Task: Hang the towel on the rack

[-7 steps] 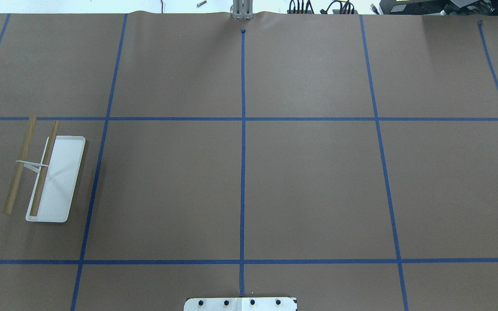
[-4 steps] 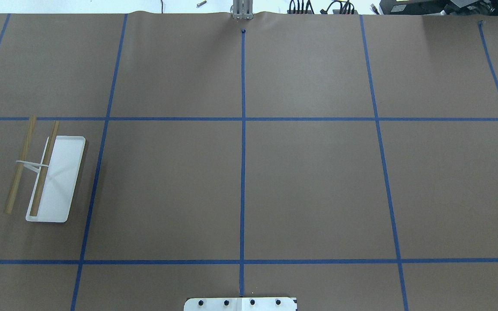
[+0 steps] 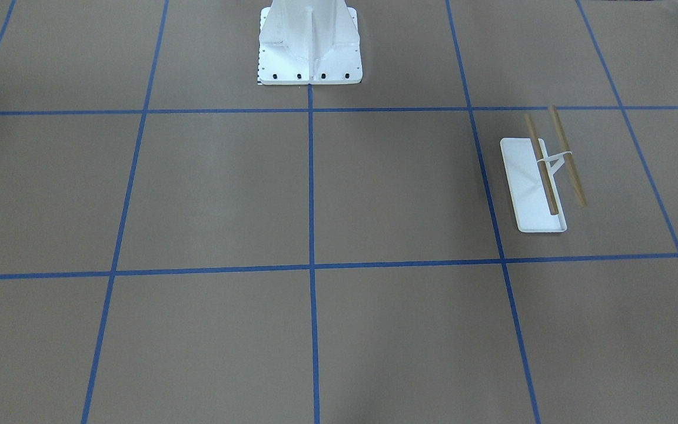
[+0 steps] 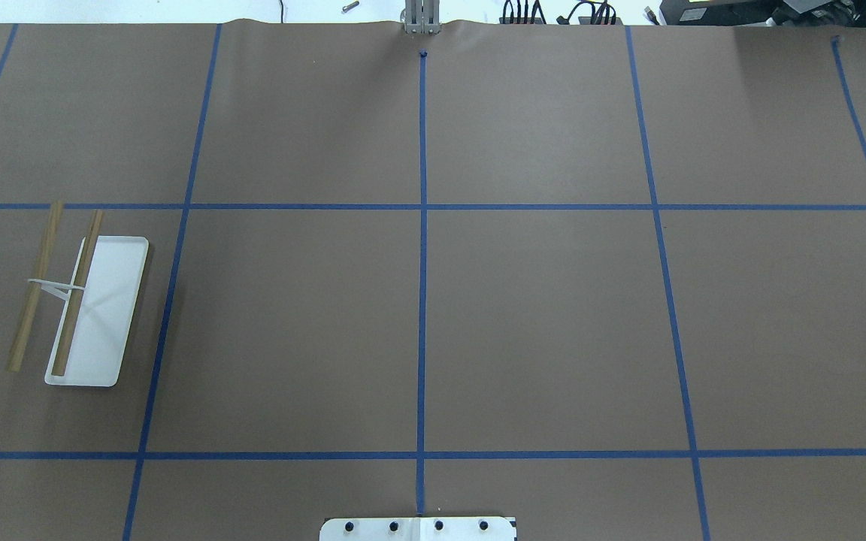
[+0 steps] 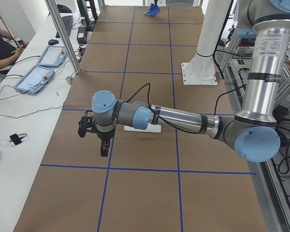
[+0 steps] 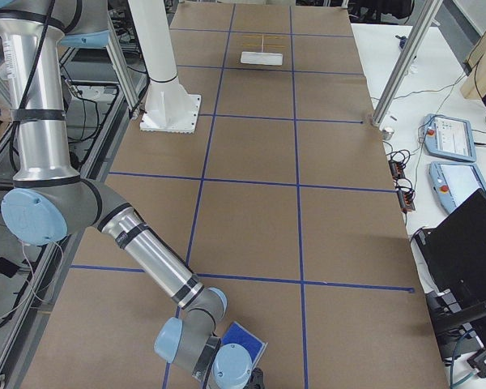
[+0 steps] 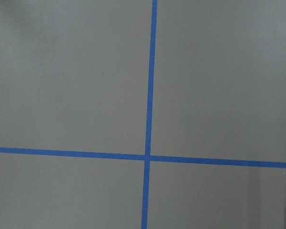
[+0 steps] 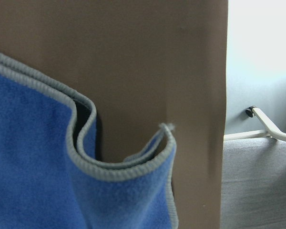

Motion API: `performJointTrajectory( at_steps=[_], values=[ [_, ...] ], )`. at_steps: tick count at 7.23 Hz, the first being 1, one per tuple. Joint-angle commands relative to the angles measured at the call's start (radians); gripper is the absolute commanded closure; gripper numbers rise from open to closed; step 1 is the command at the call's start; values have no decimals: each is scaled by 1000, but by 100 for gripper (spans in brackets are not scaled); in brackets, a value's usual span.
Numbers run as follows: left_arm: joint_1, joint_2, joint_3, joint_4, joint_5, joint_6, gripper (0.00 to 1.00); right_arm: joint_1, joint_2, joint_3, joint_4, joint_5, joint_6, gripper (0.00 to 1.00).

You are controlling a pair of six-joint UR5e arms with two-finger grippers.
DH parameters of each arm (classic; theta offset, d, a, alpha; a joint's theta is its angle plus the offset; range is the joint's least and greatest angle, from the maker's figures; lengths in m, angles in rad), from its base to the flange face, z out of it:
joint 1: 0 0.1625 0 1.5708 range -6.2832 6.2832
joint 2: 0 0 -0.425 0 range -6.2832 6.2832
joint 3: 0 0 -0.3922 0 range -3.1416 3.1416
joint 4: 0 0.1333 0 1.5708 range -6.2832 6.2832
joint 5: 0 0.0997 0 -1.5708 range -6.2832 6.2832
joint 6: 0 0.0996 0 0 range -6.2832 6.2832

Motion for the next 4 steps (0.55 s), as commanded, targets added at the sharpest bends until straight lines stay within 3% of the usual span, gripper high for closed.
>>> performJointTrajectory(
  at_steps=[1, 4],
  values=[
    [0, 1, 4, 0, 0, 2, 0, 0, 26, -4, 2, 4, 25, 0],
    [2, 1, 7, 2, 0, 2, 0, -2, 31, -35, 2, 40, 59, 0]
  ],
)
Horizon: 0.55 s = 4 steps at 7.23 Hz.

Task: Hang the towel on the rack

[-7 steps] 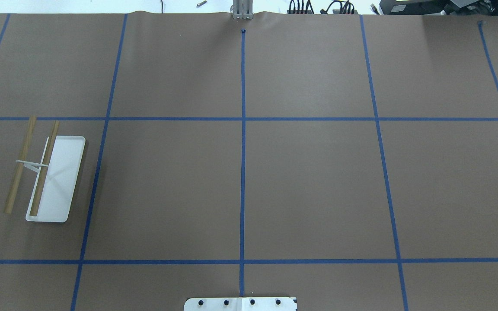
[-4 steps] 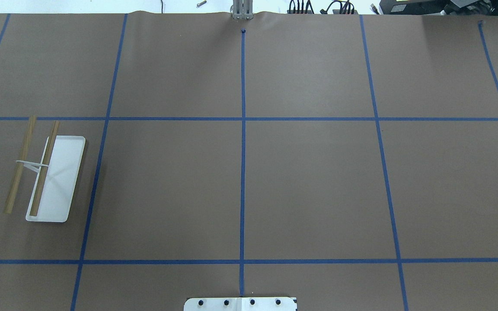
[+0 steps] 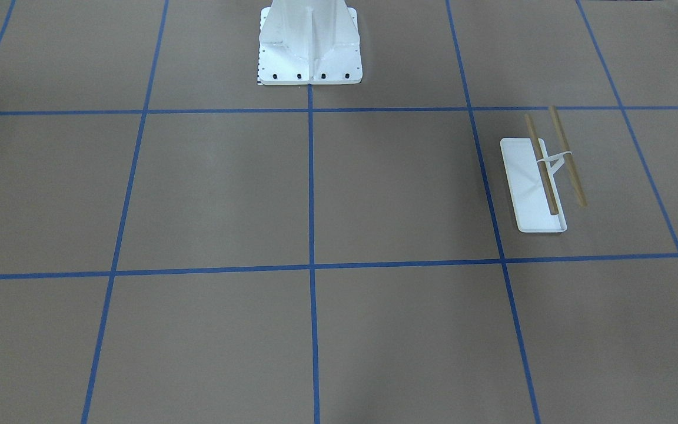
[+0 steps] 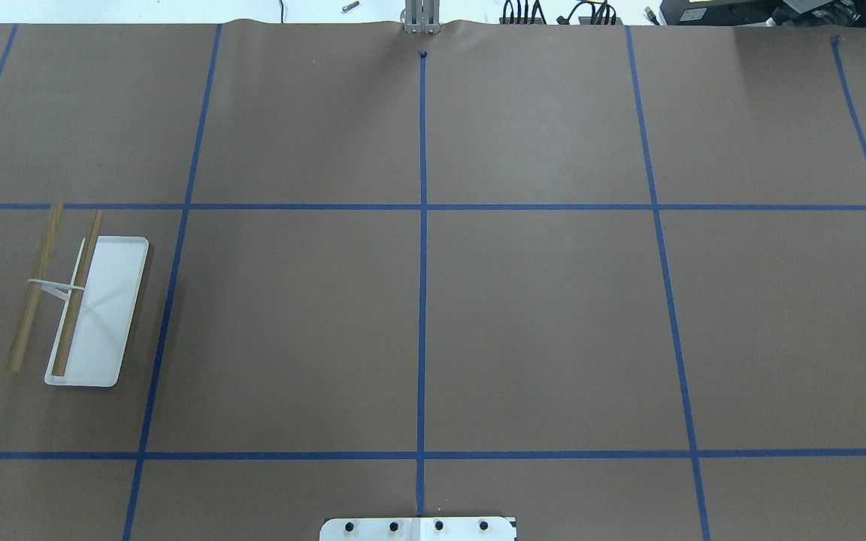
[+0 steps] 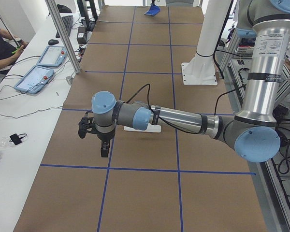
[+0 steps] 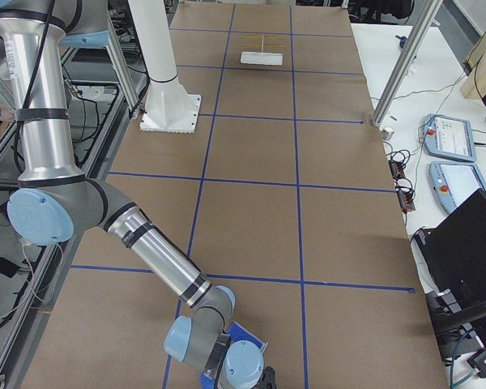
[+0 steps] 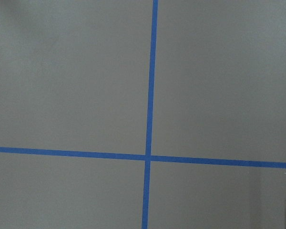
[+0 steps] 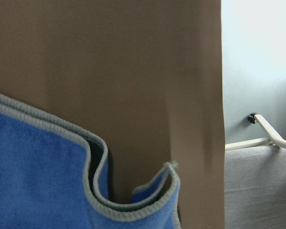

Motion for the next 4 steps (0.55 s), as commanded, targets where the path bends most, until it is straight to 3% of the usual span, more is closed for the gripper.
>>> performJointTrajectory(
  at_steps=[1, 4],
  values=[
    [-1, 0, 1, 1, 0, 0, 0, -1, 0, -41, 3, 31, 3, 0],
    [1, 0, -2, -1, 0, -1, 0, -5, 2, -52, 3, 36, 6, 0]
  ],
)
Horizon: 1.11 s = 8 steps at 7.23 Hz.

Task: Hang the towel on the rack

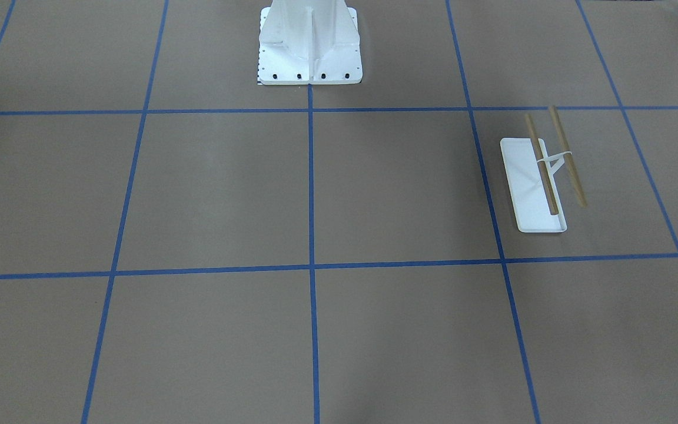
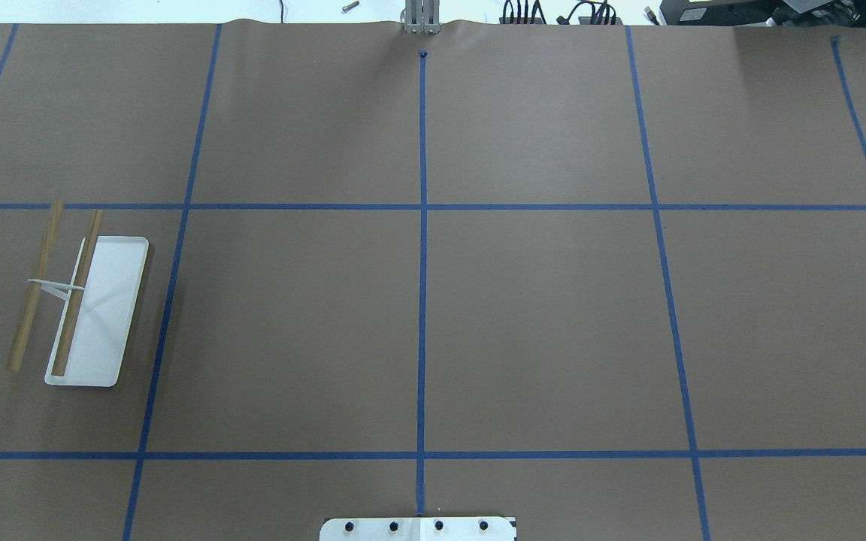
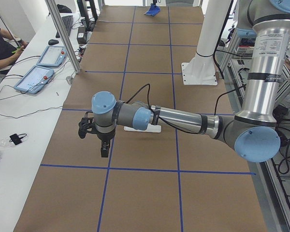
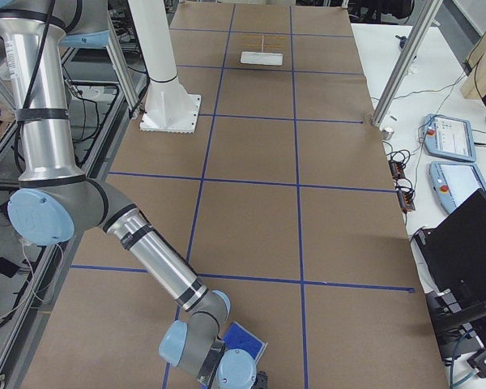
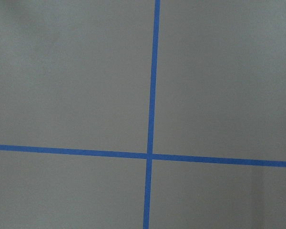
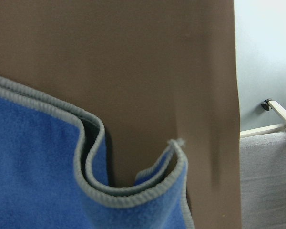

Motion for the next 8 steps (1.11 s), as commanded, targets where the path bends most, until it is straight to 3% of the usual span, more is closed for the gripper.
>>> performJointTrajectory(
  at_steps=[1, 2, 3, 5, 8],
  values=[
    [0, 0, -1, -1, 0, -1, 0, -4, 1, -5, 0, 16, 2, 25],
    [2, 0, -1, -1, 1, -3, 0, -4, 0, -10, 0, 31, 2, 79],
    [6, 0, 1, -2, 3, -1, 0, -4, 0, -8, 0, 39, -3, 100],
    [6, -2, -1, -1, 1, -3, 0, -4, 24, 9, 18, 48, -12, 100],
    [6, 0, 1, 2, 0, -4, 0, -9, 108, 114, -3, 97, -18, 100]
  ],
)
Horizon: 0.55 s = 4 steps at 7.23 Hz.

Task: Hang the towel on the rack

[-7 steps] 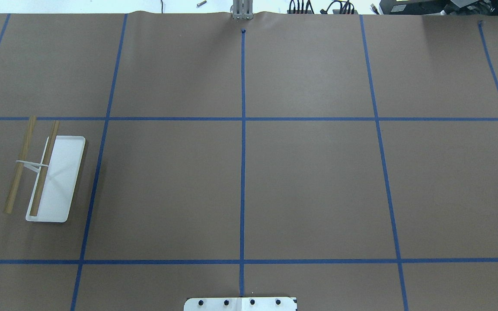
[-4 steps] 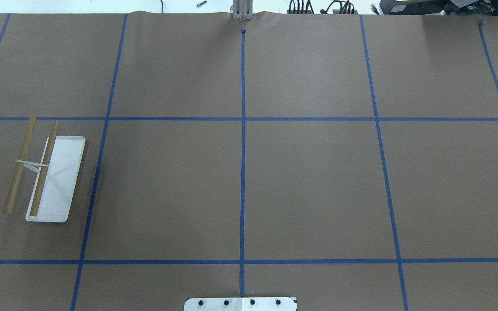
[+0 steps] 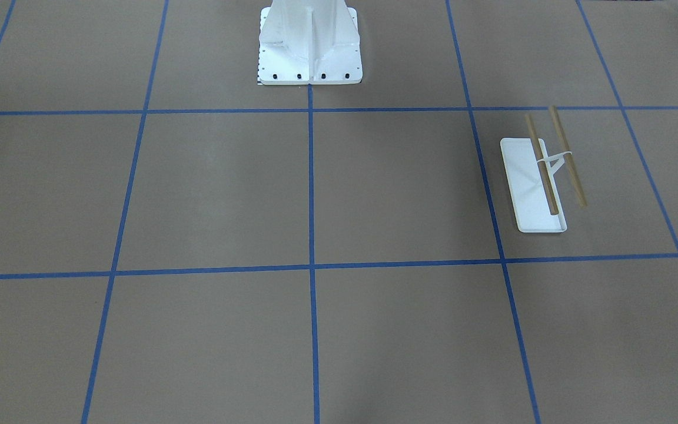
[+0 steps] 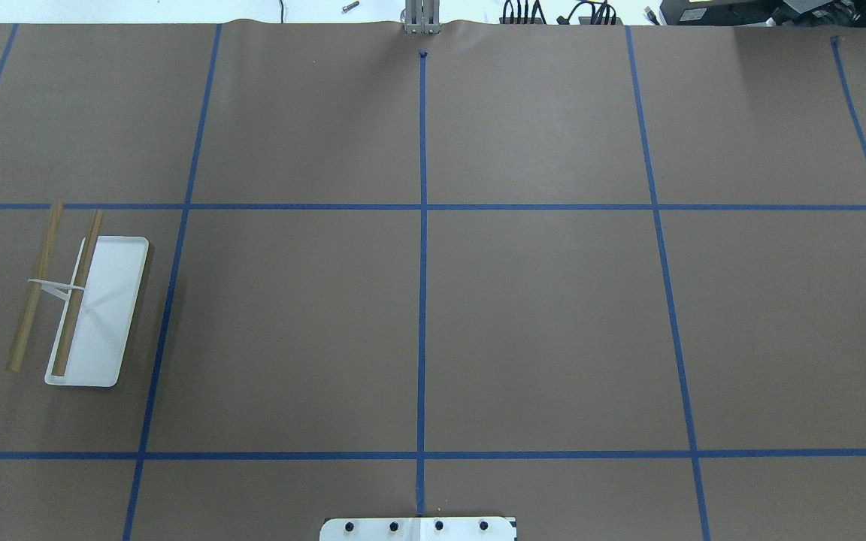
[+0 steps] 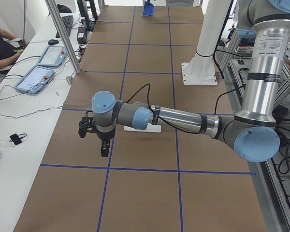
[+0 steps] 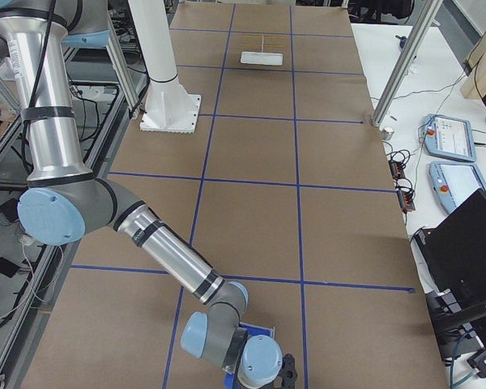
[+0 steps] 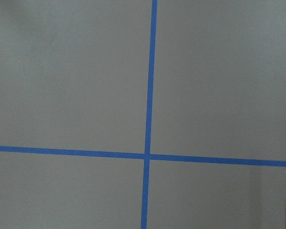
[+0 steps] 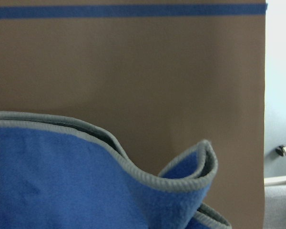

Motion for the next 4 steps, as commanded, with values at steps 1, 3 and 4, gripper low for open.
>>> performJointTrajectory(
  at_steps=[1, 3, 4],
  values=[
    [0, -1, 7, 2, 0, 0, 0, -10, 36, 112, -9, 126, 0, 100],
    [2, -33, 6, 4, -3, -62, 0, -107, 45, 453, -268, 167, 3, 100],
    [43, -68, 7, 2, -53, -152, 0, -175, 66, 653, -444, 109, 9, 100]
  ],
)
